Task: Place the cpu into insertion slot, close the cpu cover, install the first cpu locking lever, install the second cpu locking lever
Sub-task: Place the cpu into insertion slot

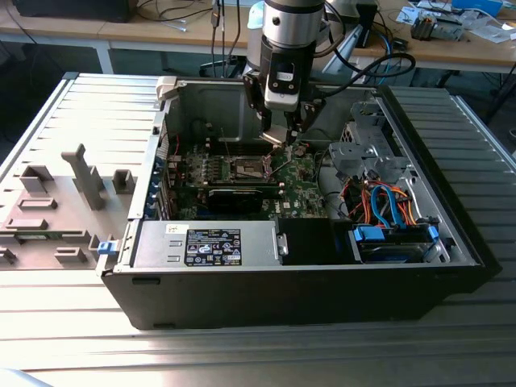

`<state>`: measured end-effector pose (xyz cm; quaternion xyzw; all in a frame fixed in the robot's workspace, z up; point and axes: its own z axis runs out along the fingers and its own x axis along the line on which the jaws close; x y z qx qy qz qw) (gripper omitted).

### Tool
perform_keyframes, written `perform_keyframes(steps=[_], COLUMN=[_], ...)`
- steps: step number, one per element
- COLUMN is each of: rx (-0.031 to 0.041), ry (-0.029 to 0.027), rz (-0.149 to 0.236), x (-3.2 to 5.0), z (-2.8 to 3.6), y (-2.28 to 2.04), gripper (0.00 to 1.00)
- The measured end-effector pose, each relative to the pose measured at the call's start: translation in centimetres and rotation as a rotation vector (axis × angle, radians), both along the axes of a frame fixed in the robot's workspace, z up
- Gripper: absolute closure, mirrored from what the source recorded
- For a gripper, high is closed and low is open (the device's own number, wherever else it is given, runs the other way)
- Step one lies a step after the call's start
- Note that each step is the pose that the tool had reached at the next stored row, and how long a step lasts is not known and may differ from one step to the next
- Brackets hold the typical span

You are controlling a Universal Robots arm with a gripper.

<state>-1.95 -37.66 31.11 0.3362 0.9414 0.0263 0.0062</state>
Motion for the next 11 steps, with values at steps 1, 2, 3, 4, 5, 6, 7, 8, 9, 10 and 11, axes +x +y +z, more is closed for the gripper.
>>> perform_keyframes(steps=[1, 2, 3, 4, 5, 6, 7, 8, 9, 10, 11], rx=[-0.0002, -0.0004, -0.0006, -0.0007, -0.001, -0.0012, -0.0014, -0.0016, -0.0018, -0.0019, -0.002], ry=[0.0, 0.0, 0.0, 0.0, 0.0, 0.0, 0.0, 0.0, 0.0, 0.0, 0.0], rz=[-0.002, -0.004, -0.006, -0.008, -0.011, -0.013, -0.015, -0.017, -0.019, -0.02, -0.021], x=[0.0, 0.0, 0.0, 0.0, 0.0, 0.0, 0.0, 0.0, 0.0, 0.0, 0.0], z=[0.0, 0.0, 0.0, 0.0, 0.0, 0.0, 0.0, 0.0, 0.0, 0.0, 0.0], y=[0.0, 0.0, 0.0, 0.0, 0.0, 0.0, 0.0, 0.0, 0.0, 0.0, 0.0], gripper=[0.46, 0.46, 0.46, 0.46, 0.46, 0.46, 0.46, 0.46, 0.46, 0.46, 0.46])
